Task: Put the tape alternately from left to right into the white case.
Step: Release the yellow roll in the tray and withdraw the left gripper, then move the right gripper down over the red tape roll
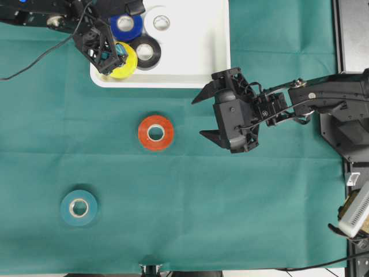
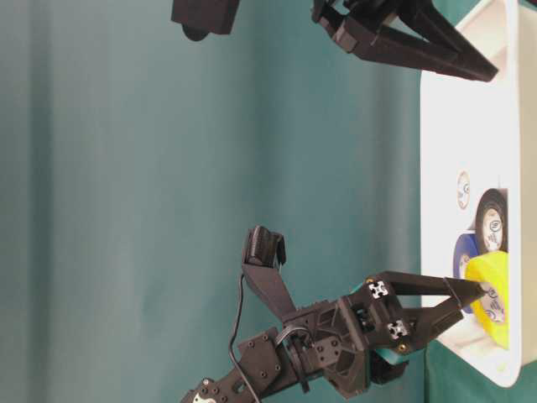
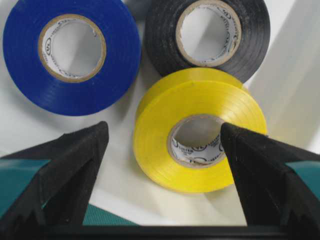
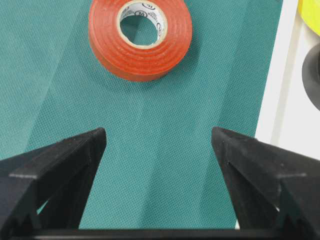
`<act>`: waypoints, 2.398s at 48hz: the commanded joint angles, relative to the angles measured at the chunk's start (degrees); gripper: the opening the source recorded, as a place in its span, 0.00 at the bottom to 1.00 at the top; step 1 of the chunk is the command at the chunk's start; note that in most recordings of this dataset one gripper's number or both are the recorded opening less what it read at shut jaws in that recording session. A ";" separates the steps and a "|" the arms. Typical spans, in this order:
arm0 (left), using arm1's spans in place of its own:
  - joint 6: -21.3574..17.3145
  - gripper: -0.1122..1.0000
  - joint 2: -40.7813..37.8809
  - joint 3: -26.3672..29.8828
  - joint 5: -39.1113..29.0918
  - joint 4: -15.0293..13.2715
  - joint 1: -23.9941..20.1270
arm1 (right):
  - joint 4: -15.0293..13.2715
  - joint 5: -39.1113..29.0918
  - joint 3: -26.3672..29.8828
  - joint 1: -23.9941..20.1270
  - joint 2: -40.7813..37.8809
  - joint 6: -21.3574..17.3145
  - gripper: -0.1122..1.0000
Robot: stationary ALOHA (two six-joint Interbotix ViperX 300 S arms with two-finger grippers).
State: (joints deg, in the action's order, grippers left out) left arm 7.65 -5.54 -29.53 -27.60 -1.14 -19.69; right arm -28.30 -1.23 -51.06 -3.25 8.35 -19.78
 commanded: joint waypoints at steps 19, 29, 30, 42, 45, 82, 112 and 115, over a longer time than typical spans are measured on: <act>0.00 1.00 5.19 0.44 0.26 -0.18 1.76 | 0.09 0.44 0.53 -0.09 0.44 -0.09 0.82; 0.00 1.00 6.59 -1.05 0.18 -0.18 6.68 | 0.09 0.44 0.53 -0.09 0.44 -0.09 0.82; 0.00 1.00 6.68 -1.14 0.18 -0.18 7.29 | 0.09 0.44 0.53 -0.18 0.44 -0.09 0.82; -0.09 1.00 7.91 -2.90 0.26 -0.18 14.77 | 0.09 0.44 0.79 -0.09 0.44 -0.09 0.82; -0.09 1.00 7.91 -3.08 0.26 -0.18 16.70 | 0.18 0.44 0.79 -0.18 0.44 -0.09 0.82; 0.00 1.00 8.00 -5.80 0.35 -0.18 26.37 | 0.18 0.88 0.53 -0.18 0.44 -0.18 0.82; 0.09 1.00 7.91 -5.89 0.35 -0.09 26.46 | 0.18 3.34 7.56 -4.13 -7.91 -0.09 0.82; 0.18 1.00 7.91 -5.89 0.35 -0.18 26.46 | 0.18 3.16 8.79 -4.39 -9.23 -0.09 0.82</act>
State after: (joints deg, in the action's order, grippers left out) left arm 7.65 0.79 -35.95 -27.51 -1.23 6.68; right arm -28.21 1.85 -44.65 -7.21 -0.35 -19.86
